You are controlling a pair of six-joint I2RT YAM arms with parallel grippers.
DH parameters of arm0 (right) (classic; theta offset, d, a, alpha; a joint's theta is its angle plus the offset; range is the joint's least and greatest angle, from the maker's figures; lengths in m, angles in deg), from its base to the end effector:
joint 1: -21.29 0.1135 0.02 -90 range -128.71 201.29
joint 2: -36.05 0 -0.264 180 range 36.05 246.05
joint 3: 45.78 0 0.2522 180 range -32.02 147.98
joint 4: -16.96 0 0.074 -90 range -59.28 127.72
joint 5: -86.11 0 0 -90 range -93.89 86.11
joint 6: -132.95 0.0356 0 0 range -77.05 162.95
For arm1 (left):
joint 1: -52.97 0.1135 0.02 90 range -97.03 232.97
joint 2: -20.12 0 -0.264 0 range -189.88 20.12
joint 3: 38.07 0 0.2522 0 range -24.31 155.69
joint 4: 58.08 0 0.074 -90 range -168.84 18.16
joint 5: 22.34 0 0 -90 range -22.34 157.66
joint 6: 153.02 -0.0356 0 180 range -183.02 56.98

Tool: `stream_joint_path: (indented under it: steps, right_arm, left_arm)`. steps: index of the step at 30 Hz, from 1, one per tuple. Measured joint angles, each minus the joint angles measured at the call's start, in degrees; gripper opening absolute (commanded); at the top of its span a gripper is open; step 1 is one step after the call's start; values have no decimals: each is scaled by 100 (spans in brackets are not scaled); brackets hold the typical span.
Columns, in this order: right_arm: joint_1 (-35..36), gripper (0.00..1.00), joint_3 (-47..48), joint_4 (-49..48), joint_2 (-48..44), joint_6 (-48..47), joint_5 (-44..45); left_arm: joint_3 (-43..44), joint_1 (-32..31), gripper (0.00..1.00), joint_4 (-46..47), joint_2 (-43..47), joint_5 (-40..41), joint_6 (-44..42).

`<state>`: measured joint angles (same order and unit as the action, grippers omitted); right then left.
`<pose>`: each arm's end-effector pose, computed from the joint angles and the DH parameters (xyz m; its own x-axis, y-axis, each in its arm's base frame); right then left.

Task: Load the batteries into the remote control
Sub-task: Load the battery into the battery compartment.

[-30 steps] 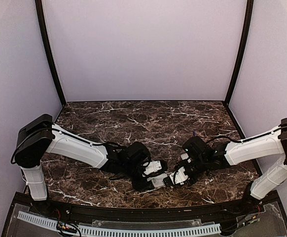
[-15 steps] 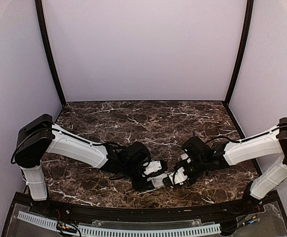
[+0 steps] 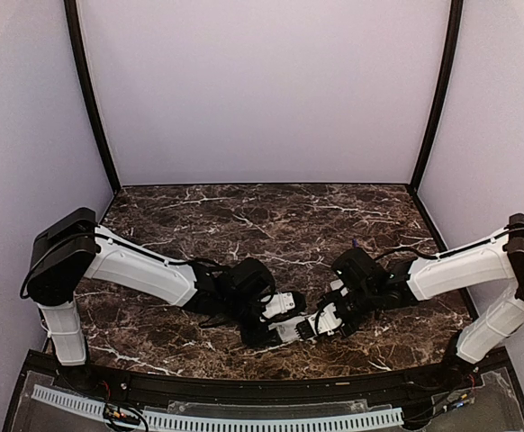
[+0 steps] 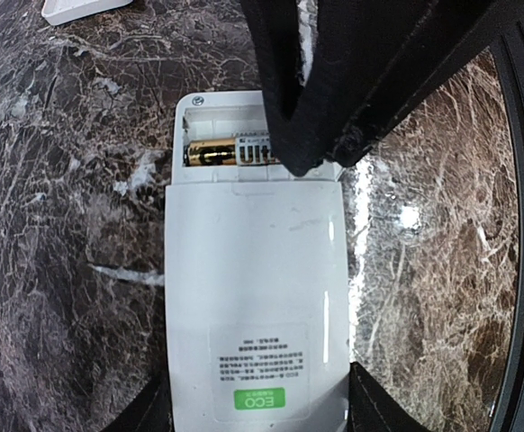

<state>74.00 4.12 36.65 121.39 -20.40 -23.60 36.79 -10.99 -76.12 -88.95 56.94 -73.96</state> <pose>0.1513 0.2185 0.1422 0.5509 -0.6654 -0.5037 -0.8326 -0.3964 -0.3869 0.1615 -0.3457 0.1350 -0.1638 0.7600 -0.6290 0.9817 0.1882 -0.0282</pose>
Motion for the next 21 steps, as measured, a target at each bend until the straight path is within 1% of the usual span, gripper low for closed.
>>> stream_joint_path:
  steps: [2, 10, 15, 19, 21]
  right_arm:
    - [-15, 23, 39, 37, 0, -7, 7]
    - [-63, 31, 404, 490, -20, 179, -87]
    - [-76, 31, 590, 769, -245, 437, -404]
    - [-229, 31, 717, 1097, -809, 896, -684]
    - [-315, 31, 717, 1305, -1318, 1137, -754]
  left_arm:
    - [0, 4, 57, 2, 0, -4, -2]
    - [0, 11, 58, 22, -7, -20, -2]
    - [0, 13, 61, 31, -9, -17, 0]
    - [0, 13, 66, 39, -11, -15, 4]
    - [0, 17, 69, 68, -20, -13, 9]
